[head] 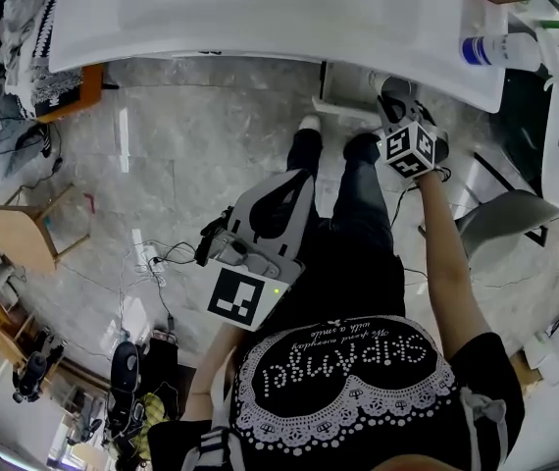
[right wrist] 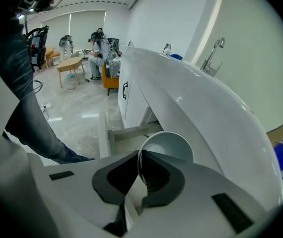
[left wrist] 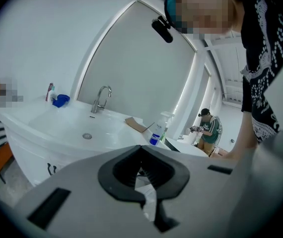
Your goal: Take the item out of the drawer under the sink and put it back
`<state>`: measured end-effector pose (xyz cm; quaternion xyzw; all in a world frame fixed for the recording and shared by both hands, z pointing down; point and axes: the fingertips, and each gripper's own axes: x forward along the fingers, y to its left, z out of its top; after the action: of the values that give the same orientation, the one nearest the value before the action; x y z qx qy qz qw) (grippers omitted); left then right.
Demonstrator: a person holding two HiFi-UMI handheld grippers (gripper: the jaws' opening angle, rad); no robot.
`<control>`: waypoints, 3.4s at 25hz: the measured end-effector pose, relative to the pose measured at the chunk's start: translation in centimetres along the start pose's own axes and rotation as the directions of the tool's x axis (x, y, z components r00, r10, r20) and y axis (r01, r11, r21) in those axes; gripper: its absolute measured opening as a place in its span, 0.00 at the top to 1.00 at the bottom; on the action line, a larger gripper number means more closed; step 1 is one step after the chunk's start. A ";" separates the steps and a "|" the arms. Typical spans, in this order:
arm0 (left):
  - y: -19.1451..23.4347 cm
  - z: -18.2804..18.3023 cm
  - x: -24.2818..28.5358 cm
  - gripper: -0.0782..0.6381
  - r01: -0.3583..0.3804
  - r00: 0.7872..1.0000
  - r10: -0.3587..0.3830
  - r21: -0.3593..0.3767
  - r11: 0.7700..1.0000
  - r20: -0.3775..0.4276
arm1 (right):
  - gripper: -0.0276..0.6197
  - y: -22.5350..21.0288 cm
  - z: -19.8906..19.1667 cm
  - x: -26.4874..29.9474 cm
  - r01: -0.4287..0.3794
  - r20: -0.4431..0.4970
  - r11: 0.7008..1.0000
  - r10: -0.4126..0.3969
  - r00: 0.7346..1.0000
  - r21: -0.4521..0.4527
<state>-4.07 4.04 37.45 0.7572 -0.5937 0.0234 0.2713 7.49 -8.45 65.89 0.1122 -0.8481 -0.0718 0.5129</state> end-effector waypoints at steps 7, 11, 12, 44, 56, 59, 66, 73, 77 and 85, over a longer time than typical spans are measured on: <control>-0.6 0.3 1.4 0.89 0.033 0.999 -0.033 0.026 0.999 -0.008 | 0.92 0.4 -1.1 3.2 -0.054 -0.051 0.998 0.053 0.997 -0.018; -1.0 -0.6 1.5 0.89 0.049 0.998 -0.048 0.030 0.998 -0.049 | 0.92 0.3 -2.0 5.1 -0.086 -0.082 0.996 0.084 0.993 -0.013; -1.0 -0.8 1.5 0.89 0.050 0.997 -0.048 0.027 0.998 -0.055 | 0.92 0.2 -2.2 5.5 -0.090 -0.087 0.996 0.089 0.992 -0.010; -1.0 -3.1 2.2 0.89 0.063 0.988 -0.069 -0.046 0.997 -0.136 | 0.92 0.3 -3.1 10.4 -0.190 -0.208 0.975 0.163 0.964 -0.115; -0.9 -2.6 2.4 0.89 0.059 0.991 -0.064 -0.049 0.997 -0.116 | 0.85 0.7 -3.5 10.0 -0.219 -0.220 0.972 0.196 0.956 -0.086; -0.7 -2.3 2.5 0.88 0.061 0.992 -0.066 -0.050 0.997 -0.110 | 0.82 0.6 -3.2 9.8 -0.227 -0.218 0.971 0.205 0.954 -0.078; -0.8 -1.6 2.7 0.89 0.073 0.994 -0.077 -0.047 0.996 -0.077 | 0.82 0.2 -2.3 8.5 -0.202 -0.191 0.976 0.183 0.964 -0.086; -1.0 0.0 3.0 0.89 0.106 0.994 -0.106 -0.024 0.994 -0.029 | 0.82 -0.3 -0.1 5.2 -0.146 -0.107 0.989 0.143 0.984 -0.024; -1.2 1.2 3.1 0.89 0.128 0.992 -0.128 -0.011 0.992 0.007 | 0.92 -1.6 1.8 1.8 -0.052 -0.001 0.992 0.052 0.999 0.112; -1.8 2.6 3.3 0.89 0.148 0.986 -0.150 0.029 0.989 0.068 | 0.93 -2.6 4.6 -5.2 0.017 0.190 0.934 -0.091 0.978 0.357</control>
<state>-2.24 0.23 35.70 0.8030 -0.5442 -0.0164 0.2425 6.04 -9.60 58.70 0.2179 -0.8917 0.0566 0.3926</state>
